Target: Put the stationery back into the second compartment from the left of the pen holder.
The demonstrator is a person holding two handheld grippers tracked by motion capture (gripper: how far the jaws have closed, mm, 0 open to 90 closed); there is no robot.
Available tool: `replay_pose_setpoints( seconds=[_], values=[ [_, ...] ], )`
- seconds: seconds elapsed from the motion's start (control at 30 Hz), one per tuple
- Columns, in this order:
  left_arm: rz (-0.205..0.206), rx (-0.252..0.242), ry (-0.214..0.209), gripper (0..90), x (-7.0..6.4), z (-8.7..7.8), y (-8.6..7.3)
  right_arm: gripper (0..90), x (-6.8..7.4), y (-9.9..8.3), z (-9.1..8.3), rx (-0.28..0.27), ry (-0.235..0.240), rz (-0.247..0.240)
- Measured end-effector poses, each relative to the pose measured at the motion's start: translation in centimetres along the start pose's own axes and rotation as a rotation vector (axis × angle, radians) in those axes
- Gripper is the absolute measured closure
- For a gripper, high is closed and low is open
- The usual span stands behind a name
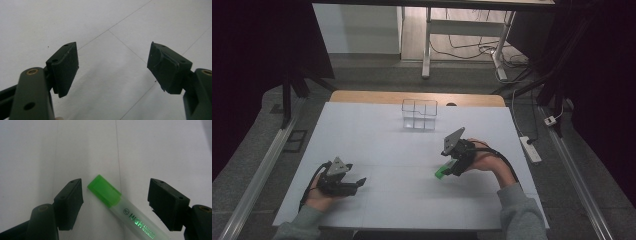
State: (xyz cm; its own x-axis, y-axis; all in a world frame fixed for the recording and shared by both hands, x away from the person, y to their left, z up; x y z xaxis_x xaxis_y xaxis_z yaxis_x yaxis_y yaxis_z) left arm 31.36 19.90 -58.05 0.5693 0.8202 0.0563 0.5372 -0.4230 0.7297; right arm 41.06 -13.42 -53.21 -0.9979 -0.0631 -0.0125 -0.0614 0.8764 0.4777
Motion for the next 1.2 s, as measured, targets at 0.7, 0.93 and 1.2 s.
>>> replay_pose_setpoints(
  seconds=[0.7,0.93,1.2],
  values=[
    [-0.002,0.005,0.001,24.9,0.1,0.1,-0.1,31.3,-0.8,-1.7,3.3,0.138,0.056,-0.047],
    [0.003,0.009,0.003,24.9,0.1,0.1,-0.2,43.7,-0.8,-1.7,3.2,0.127,0.114,-0.072],
    [0.006,0.010,0.006,24.8,0.0,0.0,-0.2,66.4,-0.4,-1.8,3.0,0.088,0.135,-0.106]
  ],
)
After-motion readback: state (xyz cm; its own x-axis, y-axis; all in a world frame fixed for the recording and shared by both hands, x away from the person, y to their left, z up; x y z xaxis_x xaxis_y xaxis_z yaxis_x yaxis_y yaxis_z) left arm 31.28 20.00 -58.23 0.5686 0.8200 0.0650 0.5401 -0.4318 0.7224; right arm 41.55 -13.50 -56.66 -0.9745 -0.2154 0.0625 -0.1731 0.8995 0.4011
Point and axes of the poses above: each handheld gripper's, and its own axes: z roughly forward along the jaws, y roughly out of its top, x roughly to its left, the point moved 7 cm from there along z, roughly forward along the jaws, and after that the axes turned 4 degrees about y, right-handed, at the moved point
